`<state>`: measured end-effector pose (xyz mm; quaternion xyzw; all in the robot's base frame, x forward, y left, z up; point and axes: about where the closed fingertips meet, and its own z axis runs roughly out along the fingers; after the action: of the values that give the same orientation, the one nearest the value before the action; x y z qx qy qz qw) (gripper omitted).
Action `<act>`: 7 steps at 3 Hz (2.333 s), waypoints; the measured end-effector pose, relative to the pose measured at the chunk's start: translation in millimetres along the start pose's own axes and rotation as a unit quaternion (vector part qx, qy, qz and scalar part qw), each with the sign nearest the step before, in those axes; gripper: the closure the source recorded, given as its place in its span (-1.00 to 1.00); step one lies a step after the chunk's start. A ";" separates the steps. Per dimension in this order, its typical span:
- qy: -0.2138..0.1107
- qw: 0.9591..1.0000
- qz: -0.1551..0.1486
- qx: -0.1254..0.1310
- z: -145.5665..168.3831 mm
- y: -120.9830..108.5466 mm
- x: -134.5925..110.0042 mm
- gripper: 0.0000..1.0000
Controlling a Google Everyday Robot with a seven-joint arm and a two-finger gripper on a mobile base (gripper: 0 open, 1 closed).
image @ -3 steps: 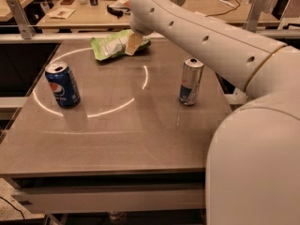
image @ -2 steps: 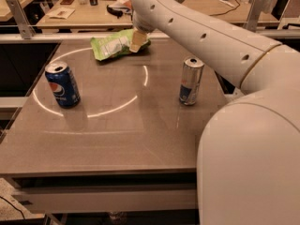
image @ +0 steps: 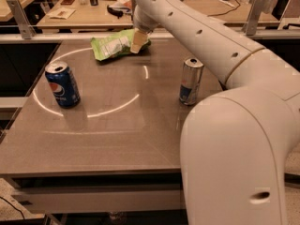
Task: Pick green rice chip bag
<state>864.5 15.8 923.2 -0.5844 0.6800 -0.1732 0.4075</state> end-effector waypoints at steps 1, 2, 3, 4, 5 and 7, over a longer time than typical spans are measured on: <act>-0.024 0.998 -0.022 -0.045 5.2 3.8 -8.8 -1.00; -0.037 0.996 -0.030 -0.074 8.2 2.2 -14.2 -1.00; -0.028 0.994 -0.022 -0.103 13.6 6.0 -16.1 -1.00; -0.010 0.992 -0.011 -0.126 17.9 14.0 -15.3 -1.00; 0.007 0.994 -0.017 -0.104 11.9 1.4 -20.1 -1.00; -0.010 0.993 -0.005 -0.114 29.1 23.8 -24.5 -1.00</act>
Offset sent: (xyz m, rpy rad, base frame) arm 0.0266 0.0149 0.0220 0.0108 0.1468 0.1944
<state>870.6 51.9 897.2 -0.6324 0.6879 -0.0909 0.3442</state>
